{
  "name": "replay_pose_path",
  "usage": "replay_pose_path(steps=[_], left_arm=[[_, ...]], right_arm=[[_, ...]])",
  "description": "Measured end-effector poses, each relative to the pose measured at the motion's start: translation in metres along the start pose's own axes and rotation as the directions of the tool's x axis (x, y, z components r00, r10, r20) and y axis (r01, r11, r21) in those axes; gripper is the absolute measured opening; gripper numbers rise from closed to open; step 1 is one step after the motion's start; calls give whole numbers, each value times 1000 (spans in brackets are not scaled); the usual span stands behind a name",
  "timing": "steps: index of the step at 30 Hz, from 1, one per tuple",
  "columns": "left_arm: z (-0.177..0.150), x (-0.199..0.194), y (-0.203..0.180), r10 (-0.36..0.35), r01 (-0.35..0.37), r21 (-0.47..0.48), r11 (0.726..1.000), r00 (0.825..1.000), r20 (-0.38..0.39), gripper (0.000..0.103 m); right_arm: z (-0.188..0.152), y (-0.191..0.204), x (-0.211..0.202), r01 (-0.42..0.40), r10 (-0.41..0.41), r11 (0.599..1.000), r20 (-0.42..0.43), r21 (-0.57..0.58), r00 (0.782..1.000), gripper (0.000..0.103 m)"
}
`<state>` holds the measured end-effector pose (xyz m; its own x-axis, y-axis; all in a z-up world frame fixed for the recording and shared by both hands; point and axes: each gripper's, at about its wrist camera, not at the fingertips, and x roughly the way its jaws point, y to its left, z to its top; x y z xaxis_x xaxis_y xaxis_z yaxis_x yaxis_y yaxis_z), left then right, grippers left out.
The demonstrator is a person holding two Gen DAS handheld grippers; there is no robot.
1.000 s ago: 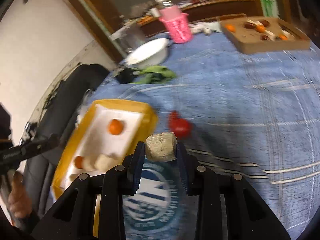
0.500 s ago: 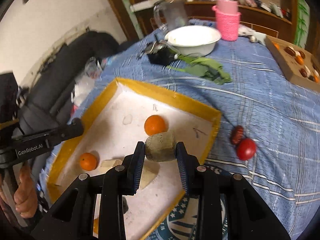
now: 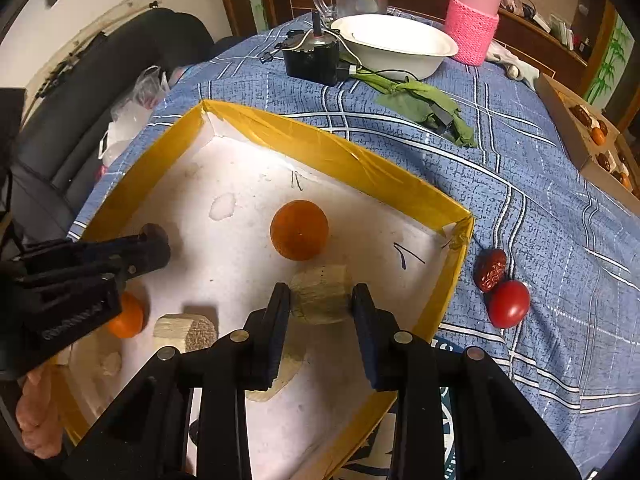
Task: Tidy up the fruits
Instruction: 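Carry both held pieces over the tray and open both tools, then grasp the red tomato with the right tool while the left tool grasps a red date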
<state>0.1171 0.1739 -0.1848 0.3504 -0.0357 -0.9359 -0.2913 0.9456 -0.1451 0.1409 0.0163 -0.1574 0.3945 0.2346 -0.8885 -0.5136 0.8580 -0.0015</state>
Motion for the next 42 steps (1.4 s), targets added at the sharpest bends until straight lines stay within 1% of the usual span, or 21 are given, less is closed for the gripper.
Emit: replay_pose_path(steps=[2,4,5,6,8,9,10,12,13,15,19,23,24,27,28,30,31,37,39,40,42], left_arm=[[1,1,3,-10,10,-10,1000,1000,3,24],[1,0,5,-25,25,-18,1000,1000,-7,30],[1,-1,6,-30,30,-21,999,1000,-9,37],[0,-5,7,-30,30,-22,999,1000,-3,44],[-2,-16,7,-27,28,-23,999,999,26,50],[-4,-24,6,-30,31,-23,999,999,43,53],[-6,-33,6,-34,36,-25,999,998,61,55],[-13,-55,3,-39,43,-36,998,993,111,57],[-17,-66,0,-43,48,-34,998,990,137,57],[-26,-87,-10,-68,72,-19,997,981,183,63],[-51,-108,-36,-139,142,5,990,964,225,63],[-76,-103,-62,-164,168,-1,986,965,203,63],[-81,-100,-67,-162,164,6,986,967,196,63],[-93,-96,-86,-141,140,18,990,972,186,63],[-95,-94,-90,-141,139,25,990,974,179,63],[-96,-92,-95,-143,138,40,990,976,162,63],[-96,-92,-96,-140,135,41,990,978,158,63],[-101,-97,-103,-122,116,45,992,979,164,63],[-102,-97,-103,-118,112,41,993,980,163,63],[-102,-97,-103,-117,112,42,993,980,160,63],[-103,-97,-106,-110,104,44,994,981,160,63]], right_arm=[[0,0,1,10,-10,1000,-10,3,1000,31],[0,-3,2,-13,13,1000,-12,23,1000,33],[1,-6,0,-36,36,999,-6,33,999,39],[0,-9,-6,-64,64,997,8,46,998,42],[-1,-12,-19,-97,95,994,34,57,995,43],[-3,-15,-32,-128,124,990,60,61,990,45],[-4,-18,-43,-157,151,986,83,63,985,46],[-8,-26,-66,-206,196,976,132,67,972,53],[-11,-33,-80,-219,205,973,165,72,965,55],[-18,-48,-100,-233,211,969,216,83,953,58],[-37,-92,-116,-254,207,956,276,145,939,58],[-53,-138,-105,-257,187,934,276,247,943,58],[-57,-151,-99,-259,183,923,269,283,946,57],[-63,-166,-88,-260,181,912,256,317,950,53],[-63,-168,-85,-265,186,909,254,322,949,52],[-60,-170,-75,-294,220,896,242,333,945,46],[-60,-170,-71,-301,229,891,237,339,944,44],[-45,-167,-33,-313,259,865,186,392,948,42],[-42,-167,-20,-303,259,857,158,417,953,39],[-40,-167,-16,-307,265,851,156,426,951,38],[-39,-169,-10,-321,279,841,160,435,947,33]])
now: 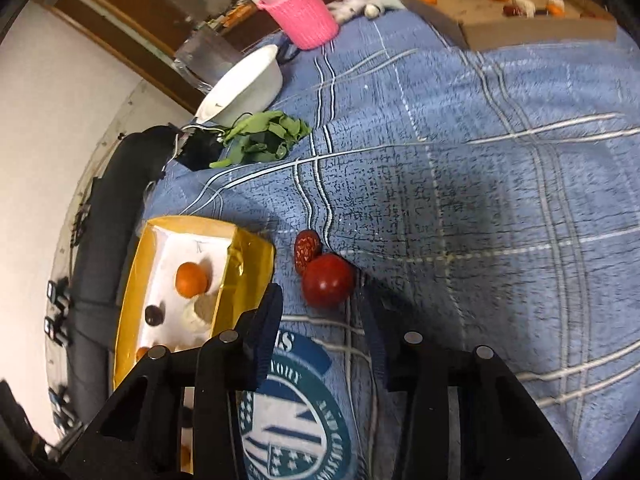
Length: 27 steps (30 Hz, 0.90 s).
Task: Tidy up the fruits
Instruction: 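Grasp the red tomato with the right tool while the left tool grasps a red date, then carry the tomato and red date over the tray and open both tools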
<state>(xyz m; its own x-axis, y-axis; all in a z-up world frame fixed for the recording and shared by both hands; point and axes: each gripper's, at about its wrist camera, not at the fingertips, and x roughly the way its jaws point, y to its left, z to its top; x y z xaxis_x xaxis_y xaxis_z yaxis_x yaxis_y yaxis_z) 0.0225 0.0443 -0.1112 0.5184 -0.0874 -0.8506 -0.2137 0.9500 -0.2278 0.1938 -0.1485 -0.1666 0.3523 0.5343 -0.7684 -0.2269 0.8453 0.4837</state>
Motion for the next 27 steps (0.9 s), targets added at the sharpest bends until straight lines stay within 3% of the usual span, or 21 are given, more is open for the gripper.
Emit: replay_pose_path(steps=[4,12,16,22,27], left_arm=[[0,2,-7,-3,3,9,1000,1000,-3,63],[15,14,-35,7,-6,67,998,1000,-18,63],[30,24,-53,22,-19,117,993,1000,-22,63],[41,38,-78,22,-16,156,988,999,-42,63],[59,61,-102,37,-24,218,976,998,-58,63]], right_arm=[[0,-1,6,15,-15,1000,29,-6,999,27],[-2,-16,-20,-55,53,998,75,17,996,26],[2,-19,-51,-25,24,1000,160,3,987,26],[6,-31,-76,46,-48,999,202,18,978,26],[15,-49,-80,44,-59,996,208,76,976,27]])
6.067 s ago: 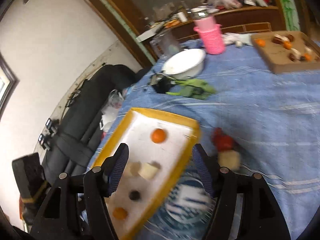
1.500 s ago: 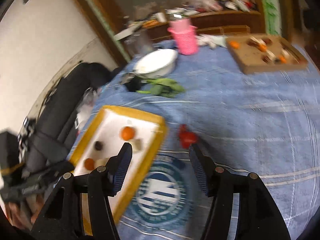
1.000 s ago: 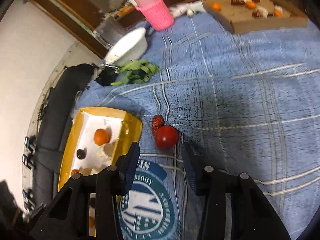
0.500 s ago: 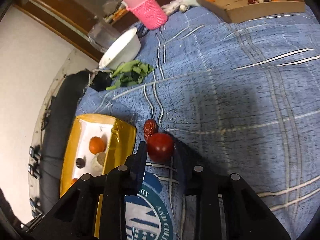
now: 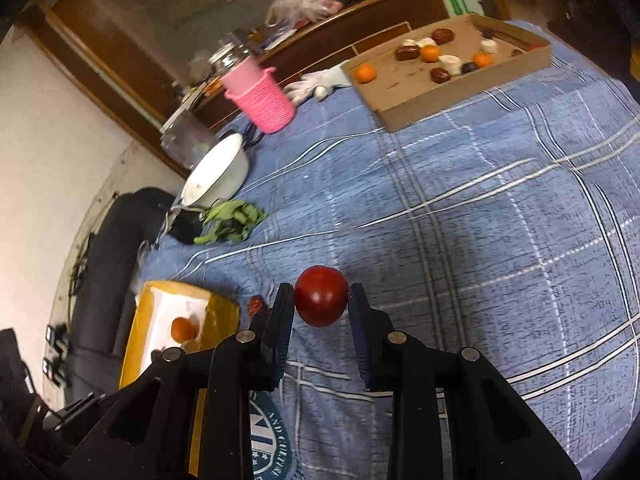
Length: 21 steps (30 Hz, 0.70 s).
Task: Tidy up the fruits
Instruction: 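Carry the tomato and red date over the tray and open both tools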
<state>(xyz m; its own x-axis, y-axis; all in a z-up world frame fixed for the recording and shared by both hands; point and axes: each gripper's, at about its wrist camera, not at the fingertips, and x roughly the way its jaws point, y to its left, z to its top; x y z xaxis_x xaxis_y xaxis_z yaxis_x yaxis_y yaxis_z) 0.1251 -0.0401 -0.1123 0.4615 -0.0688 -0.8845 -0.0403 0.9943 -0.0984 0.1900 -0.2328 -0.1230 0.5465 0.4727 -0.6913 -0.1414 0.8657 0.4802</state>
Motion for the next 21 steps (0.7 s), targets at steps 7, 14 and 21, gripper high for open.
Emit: replay_pose_path(steps=[7,14,21], left_arm=[[43,60,-14,16,-6,96,995,994,-108,48],[56,96,-18,98,-77,131,988,982,-164,34],[53,111,-16,158,-138,117,984,969,-190,18]], right_arm=[[5,-19,-1,8,-8,999,-3,54,1000,27],[4,-21,0,-2,2,998,-10,69,1000,27],[4,-22,-1,-11,12,997,-14,73,1000,27]])
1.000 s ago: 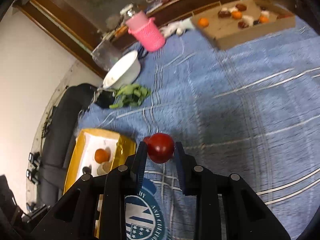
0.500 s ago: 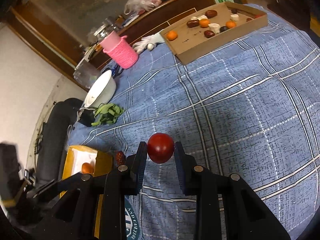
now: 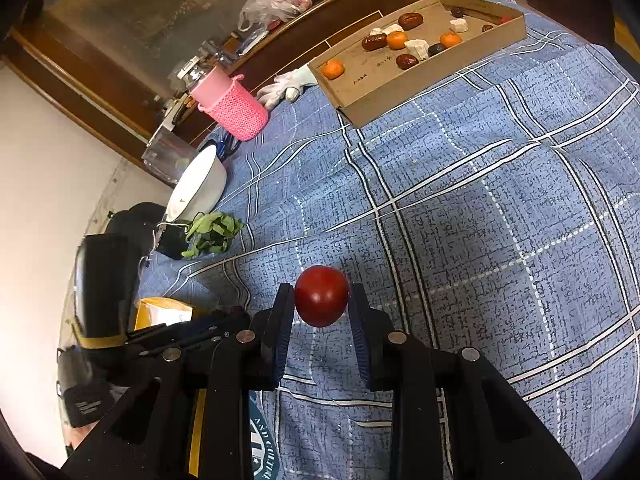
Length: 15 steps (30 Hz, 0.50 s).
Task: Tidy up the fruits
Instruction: 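Carry the tomato and red date over the tray and open both tools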
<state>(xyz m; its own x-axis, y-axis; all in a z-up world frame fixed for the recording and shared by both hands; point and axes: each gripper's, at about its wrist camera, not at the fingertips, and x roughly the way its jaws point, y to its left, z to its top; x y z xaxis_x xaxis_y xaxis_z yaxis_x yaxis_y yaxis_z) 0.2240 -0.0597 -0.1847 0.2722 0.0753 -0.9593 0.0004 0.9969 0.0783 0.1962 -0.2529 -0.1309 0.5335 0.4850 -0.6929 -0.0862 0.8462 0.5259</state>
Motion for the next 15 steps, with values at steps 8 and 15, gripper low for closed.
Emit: replay_pose_path(steps=[8,15], left_arm=[[-29,-55,25,-155,161,-76,984,985,71,18],[-84,-125,112,-184,227,-198,953,959,215,18]], right_arm=[[-2,7,3,-37,36,999,-18,-23,999,27],[-19,48,15,-108,97,980,-72,-169,993,26]])
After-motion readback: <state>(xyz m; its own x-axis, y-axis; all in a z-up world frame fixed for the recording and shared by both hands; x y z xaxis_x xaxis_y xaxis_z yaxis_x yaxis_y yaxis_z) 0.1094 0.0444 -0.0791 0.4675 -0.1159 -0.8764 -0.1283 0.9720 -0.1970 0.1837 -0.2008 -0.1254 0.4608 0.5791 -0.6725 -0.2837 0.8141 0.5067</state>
